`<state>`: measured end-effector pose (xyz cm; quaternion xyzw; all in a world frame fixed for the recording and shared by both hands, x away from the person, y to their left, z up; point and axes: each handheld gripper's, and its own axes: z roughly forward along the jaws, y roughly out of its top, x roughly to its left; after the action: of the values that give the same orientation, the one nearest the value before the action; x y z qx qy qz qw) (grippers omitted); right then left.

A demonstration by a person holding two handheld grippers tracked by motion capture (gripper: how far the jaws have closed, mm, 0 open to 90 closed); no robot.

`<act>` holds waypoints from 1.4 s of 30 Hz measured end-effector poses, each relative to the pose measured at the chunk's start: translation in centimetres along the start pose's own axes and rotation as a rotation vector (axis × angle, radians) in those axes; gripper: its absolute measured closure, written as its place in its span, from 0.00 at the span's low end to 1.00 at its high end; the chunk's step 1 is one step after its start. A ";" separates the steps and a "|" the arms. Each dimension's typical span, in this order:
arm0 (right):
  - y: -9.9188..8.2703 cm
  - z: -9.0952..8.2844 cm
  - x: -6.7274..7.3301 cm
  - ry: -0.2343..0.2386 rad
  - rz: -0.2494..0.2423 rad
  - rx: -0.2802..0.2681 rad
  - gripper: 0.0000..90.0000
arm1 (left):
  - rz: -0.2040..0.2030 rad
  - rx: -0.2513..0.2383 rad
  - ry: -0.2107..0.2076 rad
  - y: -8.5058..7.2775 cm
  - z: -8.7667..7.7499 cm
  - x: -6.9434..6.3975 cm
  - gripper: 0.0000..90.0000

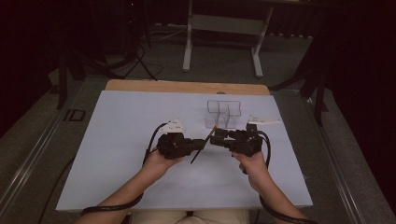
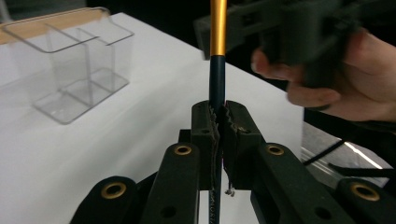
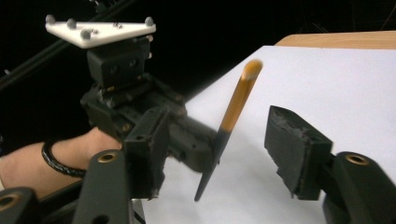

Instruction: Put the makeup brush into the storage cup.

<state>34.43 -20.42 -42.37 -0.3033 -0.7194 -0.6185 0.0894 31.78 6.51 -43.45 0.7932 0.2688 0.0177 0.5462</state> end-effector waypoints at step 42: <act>1.9 -0.3 1.0 0.172 -0.197 0.113 0.93 | 0.056 -0.013 -0.216 -0.7 0.1 -0.7 0.80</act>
<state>34.60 -20.29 -40.17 -0.1715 -0.7692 -0.6063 0.1063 30.97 6.26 -43.93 0.7942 0.1858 -0.0510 0.5763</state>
